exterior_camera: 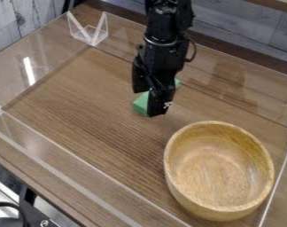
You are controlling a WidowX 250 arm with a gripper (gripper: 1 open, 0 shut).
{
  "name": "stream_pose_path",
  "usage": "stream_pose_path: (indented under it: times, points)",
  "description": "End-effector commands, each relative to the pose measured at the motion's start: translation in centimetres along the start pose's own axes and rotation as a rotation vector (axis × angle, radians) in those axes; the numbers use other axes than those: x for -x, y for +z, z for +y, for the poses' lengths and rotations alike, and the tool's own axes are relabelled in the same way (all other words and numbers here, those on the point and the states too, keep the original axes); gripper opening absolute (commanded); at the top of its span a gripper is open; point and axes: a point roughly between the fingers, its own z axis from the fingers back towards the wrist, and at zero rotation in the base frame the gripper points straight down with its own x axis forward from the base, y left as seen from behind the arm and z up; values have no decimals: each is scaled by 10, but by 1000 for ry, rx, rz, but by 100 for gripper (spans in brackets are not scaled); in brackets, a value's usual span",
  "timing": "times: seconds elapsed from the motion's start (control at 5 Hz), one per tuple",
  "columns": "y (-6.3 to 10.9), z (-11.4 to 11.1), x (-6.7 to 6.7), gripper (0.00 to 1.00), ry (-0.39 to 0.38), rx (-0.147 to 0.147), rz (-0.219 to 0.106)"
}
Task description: Put green stick into wooden bowl
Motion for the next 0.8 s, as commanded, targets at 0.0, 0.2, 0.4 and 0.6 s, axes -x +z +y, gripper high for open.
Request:
stream_pose_path:
  times: [0.0, 0.2, 0.4, 0.6]
  points:
    - [9, 8, -3, 100, -24, -61, -49]
    - [4, 11, -4, 100, -46, -92, -58]
    - [0, 14, -5, 100, -68, -121, -65]
    - [-4, 18, -7, 100, -101, -153, -73]
